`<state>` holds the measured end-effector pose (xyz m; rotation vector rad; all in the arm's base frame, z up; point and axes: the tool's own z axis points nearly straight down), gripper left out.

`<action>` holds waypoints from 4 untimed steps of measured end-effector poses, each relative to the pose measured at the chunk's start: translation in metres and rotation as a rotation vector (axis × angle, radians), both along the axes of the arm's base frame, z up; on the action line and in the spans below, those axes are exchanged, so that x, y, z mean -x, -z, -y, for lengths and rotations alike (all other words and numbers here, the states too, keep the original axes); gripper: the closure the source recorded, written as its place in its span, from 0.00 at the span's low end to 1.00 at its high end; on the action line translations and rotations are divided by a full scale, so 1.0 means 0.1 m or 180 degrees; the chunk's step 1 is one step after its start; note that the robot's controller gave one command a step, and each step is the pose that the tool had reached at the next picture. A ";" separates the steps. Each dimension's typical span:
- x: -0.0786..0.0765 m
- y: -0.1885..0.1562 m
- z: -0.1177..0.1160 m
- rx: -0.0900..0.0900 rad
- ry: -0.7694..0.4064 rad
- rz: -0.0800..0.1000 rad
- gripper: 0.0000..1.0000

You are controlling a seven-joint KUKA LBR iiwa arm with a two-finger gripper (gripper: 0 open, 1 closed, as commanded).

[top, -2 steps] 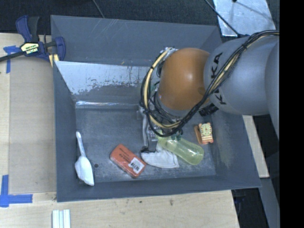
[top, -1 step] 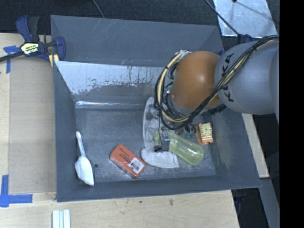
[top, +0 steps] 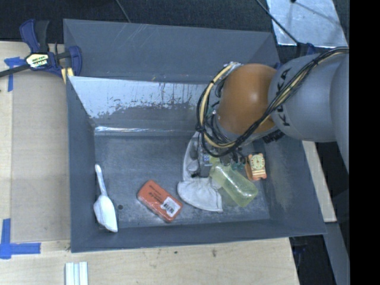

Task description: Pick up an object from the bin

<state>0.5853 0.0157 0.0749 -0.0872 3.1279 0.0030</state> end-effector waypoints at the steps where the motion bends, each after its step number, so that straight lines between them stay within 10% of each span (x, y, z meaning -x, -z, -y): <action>1: 0.00 0.00 0.00 0.0000 0.0001 0.0000 1.00; 4: 0.08 -0.53 0.14 0.0009 -0.0138 -0.0013 1.00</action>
Offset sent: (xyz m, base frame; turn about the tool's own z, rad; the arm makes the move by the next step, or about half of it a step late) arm -0.0137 0.0151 0.1421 -0.0423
